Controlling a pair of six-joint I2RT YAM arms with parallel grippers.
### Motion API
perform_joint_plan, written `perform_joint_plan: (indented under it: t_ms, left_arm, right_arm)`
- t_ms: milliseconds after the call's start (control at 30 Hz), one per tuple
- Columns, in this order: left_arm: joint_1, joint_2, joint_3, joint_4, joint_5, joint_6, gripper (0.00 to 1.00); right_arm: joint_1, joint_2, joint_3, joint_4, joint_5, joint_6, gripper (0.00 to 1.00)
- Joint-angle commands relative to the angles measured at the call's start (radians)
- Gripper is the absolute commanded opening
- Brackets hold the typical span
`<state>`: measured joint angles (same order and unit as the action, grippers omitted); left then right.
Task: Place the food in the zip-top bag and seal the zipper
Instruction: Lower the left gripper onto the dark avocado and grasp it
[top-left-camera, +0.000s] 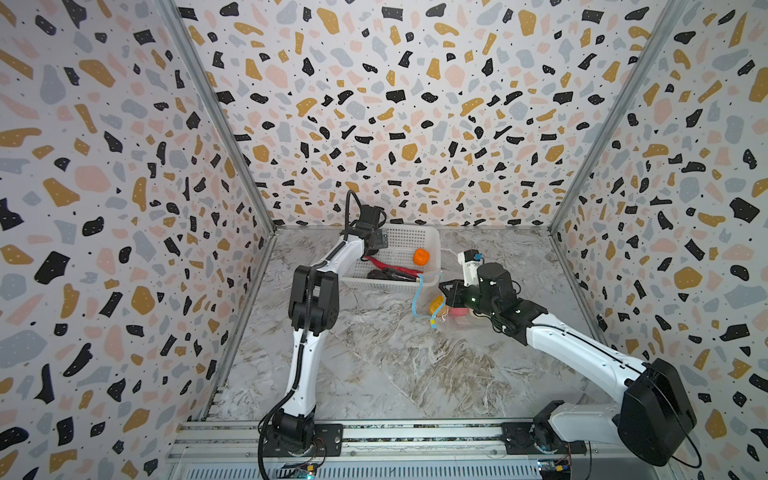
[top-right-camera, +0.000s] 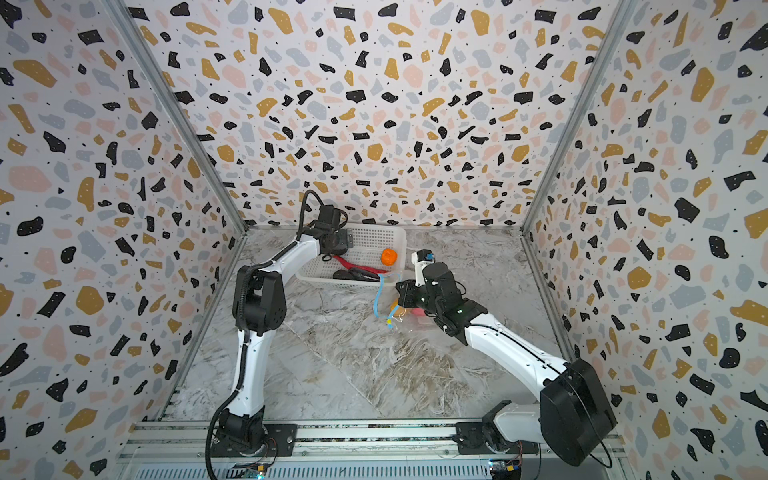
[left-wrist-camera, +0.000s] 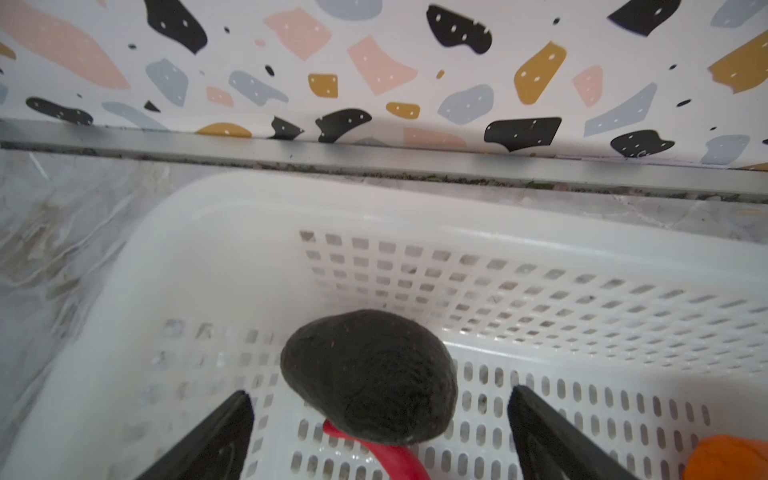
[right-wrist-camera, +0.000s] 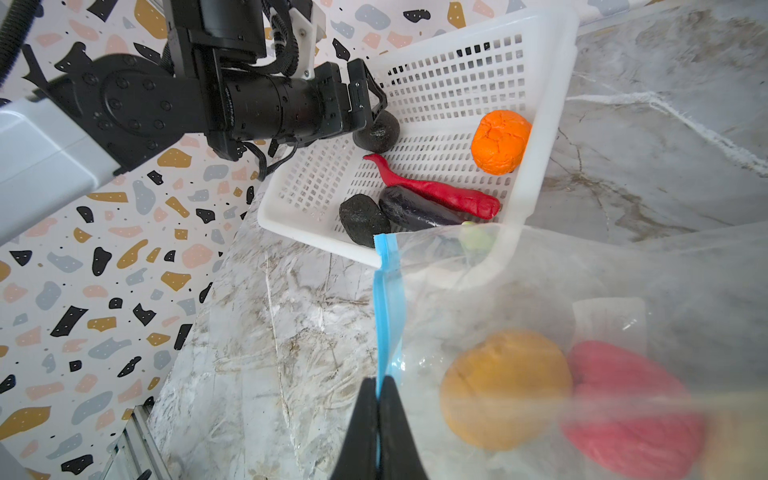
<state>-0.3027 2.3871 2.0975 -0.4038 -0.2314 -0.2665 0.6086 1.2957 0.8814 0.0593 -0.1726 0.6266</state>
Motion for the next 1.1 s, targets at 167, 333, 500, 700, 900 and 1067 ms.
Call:
perform_joint_plan:
  t_ms: [167,333,500,700,900,1067]
  left_arm:
    - [0.018,0.105,0.171,-0.046,0.083,0.082,0.97]
    - [0.022,0.116,0.171,-0.046,0.114,0.096,0.97]
    - [0.024,0.135,0.174,-0.056,0.138,0.1,0.97]
    - [0.025,0.127,0.143,-0.065,0.134,0.083,0.97]
    - [0.024,0.073,0.074,-0.042,0.156,0.069,0.97]
    - [0.02,0.059,0.068,-0.056,0.196,0.059,0.96]
  right_arm:
    - [0.008,-0.002,0.021,0.013,-0.009,0.001,0.0]
    - [0.011,0.0,0.026,0.01,-0.007,0.001,0.0]
    - [0.018,0.004,0.032,0.004,-0.001,0.001,0.0]
    - [0.024,0.008,0.04,0.0,0.005,-0.001,0.0]
    - [0.029,0.016,0.043,-0.001,0.008,0.001,0.0]
    - [0.033,0.028,0.044,0.005,0.005,0.002,0.0]
